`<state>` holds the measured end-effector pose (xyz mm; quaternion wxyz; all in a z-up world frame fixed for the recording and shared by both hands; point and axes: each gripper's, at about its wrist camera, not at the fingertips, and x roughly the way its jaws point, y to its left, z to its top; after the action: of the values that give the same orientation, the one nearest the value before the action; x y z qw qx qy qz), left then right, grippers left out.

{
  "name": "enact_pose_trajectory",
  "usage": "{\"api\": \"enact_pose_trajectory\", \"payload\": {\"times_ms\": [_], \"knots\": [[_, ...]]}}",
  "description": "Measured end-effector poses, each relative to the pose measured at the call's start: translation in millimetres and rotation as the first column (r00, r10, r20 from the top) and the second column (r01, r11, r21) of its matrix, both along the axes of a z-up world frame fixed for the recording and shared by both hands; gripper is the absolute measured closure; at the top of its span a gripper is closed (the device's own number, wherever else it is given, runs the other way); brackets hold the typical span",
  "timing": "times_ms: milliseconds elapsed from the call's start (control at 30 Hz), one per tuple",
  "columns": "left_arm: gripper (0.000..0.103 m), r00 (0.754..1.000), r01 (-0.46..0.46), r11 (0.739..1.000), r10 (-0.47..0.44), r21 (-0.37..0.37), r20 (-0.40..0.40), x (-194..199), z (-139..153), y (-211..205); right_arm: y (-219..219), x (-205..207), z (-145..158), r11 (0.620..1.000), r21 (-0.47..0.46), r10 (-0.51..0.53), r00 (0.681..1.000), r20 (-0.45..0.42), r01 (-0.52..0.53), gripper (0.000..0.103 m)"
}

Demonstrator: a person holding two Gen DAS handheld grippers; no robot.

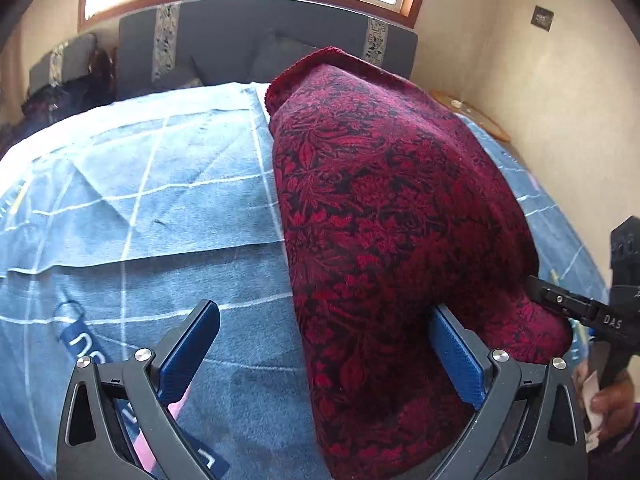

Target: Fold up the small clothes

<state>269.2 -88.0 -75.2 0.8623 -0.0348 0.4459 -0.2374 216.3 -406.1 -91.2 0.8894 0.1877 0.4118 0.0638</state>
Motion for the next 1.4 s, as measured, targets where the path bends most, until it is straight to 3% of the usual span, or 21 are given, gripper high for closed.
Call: {"api": "enact_pose_trajectory", "payload": {"times_ms": [100,300,467,533,667,700,733,800,900,1067,1267,1400], "knots": [[0.001,0.993,0.084,0.990,-0.093,-0.111,-0.077,24.3,-7.0,5.0,-16.3,12.1,7.5,0.999,0.048,0.005,1.000,0.004,-0.005,0.027],[0.001,0.961,0.210,0.952,-0.243,-0.222,-0.131,54.6,-17.6,-2.0,-23.6,58.7,0.6,0.989,0.114,0.107,0.992,-0.067,-0.099,0.017],[0.001,0.919,0.235,0.894,-0.332,-0.382,-0.211,77.6,-30.1,-5.7,-16.7,85.8,-3.2,0.968,0.188,0.187,0.979,-0.085,-0.169,0.009],[0.001,0.914,0.232,0.882,-0.342,-0.409,-0.219,84.1,-30.7,-7.2,-9.8,90.9,-4.9,0.956,0.209,0.229,0.969,-0.093,-0.206,0.009],[0.002,0.903,0.239,0.883,-0.355,-0.403,-0.242,91.5,-28.8,-11.9,-3.2,94.8,-5.2,0.958,0.180,0.242,0.966,-0.086,-0.224,0.011],[0.004,0.905,0.233,0.888,-0.347,-0.397,-0.245,92.1,-28.2,-12.5,-3.1,94.7,-5.5,0.958,0.177,0.244,0.966,-0.083,-0.227,0.021],[0.017,0.910,0.226,0.896,-0.334,-0.383,-0.245,89.4,-26.8,-13.2,-1.3,94.2,-6.5,0.957,0.170,0.253,0.964,-0.083,-0.236,0.030],[0.026,0.925,0.221,0.914,-0.307,-0.341,-0.223,88.1,-21.6,-15.2,3.7,93.3,-9.6,0.954,0.197,0.246,0.966,-0.081,-0.226,0.045],[0.038,0.943,0.220,0.931,-0.280,-0.293,-0.180,79.1,-8.2,-20.9,6.3,89.0,-7.1,0.952,0.221,0.230,0.971,-0.068,-0.211,0.057],[0.042,0.958,0.195,0.936,-0.246,-0.292,-0.147,67.1,20.9,-12.0,14.2,72.4,17.5,0.943,0.264,0.208,0.978,0.001,-0.201,0.064],[0.042,0.978,0.180,0.951,-0.200,-0.250,-0.056,26.4,67.3,21.1,47.1,42.9,44.2,0.925,0.280,0.243,0.967,0.081,-0.256,0.065],[0.042,0.986,0.143,0.961,-0.159,-0.237,-0.047,-1.9,85.6,46.6,77.8,18.1,55.2,0.910,0.279,0.283,0.951,0.120,-0.306,0.065]]}}
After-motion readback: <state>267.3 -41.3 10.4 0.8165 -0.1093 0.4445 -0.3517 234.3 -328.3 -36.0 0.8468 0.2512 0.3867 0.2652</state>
